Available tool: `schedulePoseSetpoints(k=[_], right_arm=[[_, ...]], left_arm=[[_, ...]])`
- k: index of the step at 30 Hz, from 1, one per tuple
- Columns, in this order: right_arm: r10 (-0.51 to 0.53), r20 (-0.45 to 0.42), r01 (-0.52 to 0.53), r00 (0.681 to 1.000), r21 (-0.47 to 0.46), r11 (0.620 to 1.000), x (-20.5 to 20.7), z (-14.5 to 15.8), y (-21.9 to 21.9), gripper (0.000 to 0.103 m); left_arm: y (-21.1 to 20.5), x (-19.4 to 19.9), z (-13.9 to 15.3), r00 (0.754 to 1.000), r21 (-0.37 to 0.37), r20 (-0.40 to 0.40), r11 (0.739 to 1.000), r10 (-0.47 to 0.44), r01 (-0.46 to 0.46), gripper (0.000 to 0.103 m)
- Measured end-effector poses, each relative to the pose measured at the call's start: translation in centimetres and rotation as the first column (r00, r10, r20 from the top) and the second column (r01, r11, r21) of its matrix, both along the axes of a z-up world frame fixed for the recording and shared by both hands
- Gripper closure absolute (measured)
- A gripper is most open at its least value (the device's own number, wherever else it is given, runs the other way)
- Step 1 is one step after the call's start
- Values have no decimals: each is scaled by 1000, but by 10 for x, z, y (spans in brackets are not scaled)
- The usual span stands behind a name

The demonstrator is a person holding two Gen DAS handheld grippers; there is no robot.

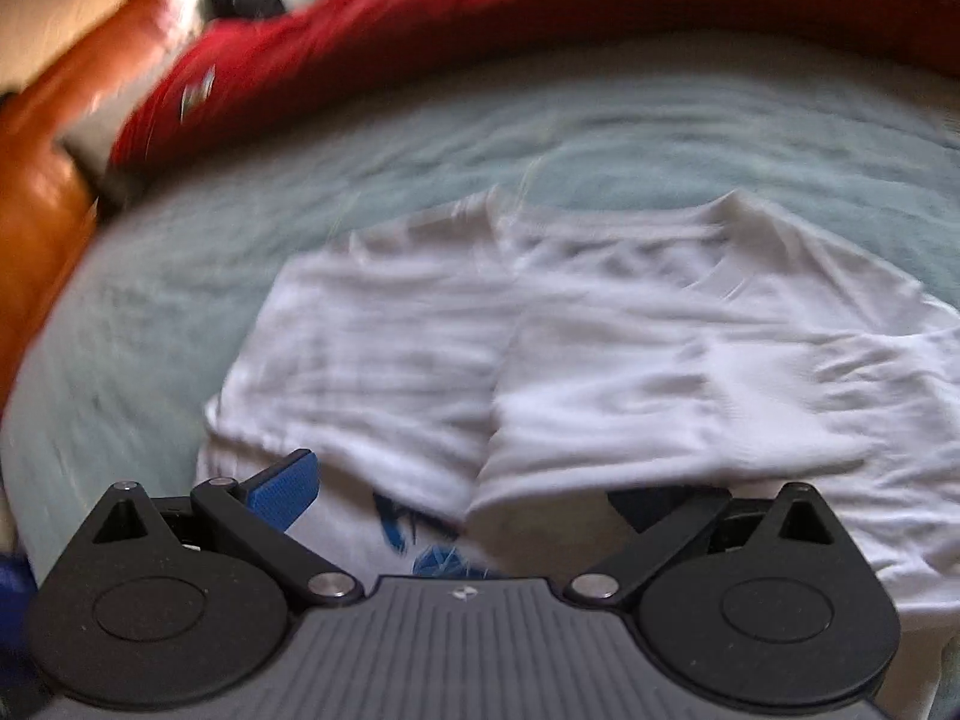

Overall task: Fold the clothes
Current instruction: 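Carry the sleeve across the shirt body with the right gripper and release, then withdraw the open right gripper from the folded sleeve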

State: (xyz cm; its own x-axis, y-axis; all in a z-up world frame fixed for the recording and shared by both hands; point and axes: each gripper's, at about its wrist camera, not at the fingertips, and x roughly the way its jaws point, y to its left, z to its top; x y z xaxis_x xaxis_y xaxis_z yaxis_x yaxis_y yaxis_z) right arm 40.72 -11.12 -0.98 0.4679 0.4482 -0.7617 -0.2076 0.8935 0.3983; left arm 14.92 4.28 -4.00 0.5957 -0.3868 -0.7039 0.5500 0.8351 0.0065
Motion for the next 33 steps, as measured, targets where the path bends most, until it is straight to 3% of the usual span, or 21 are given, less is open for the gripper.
schedulePoseSetpoints(k=[4, 9, 14, 18, 24, 33], right_arm=[[12, 71, -14, 997, 41, 999, 7, 8, 8, 0], [141, 110, -146, 984, 43, 988, 18, 10, 45, 0], [264, 127, -261, 956, -39, 965, 14, 5, 84, 0], [291, 133, -277, 948, -109, 955, 7, 4, 93, 0], [287, 207, -241, 935, -220, 945, -15, 12, 76, 0], [233, 246, -176, 941, -233, 957, -51, 29, 24, 0]], left_arm=[[0, -3, 3, 1000, -11, 8, 1000, -6, 6, 2], [2, -6, 8, 1000, -26, 12, 1000, -7, 8, 2], [3, -8, 7, 1000, -20, 7, 1000, 1, 0, 2], [3, -11, 8, 1000, -20, 4, 1000, 3, -2, 2], [-4, -20, 13, 1000, -28, -5, 999, -31, 31, 2], [-32, -49, 31, 994, -11, 5, 994, -112, 112, 2]])
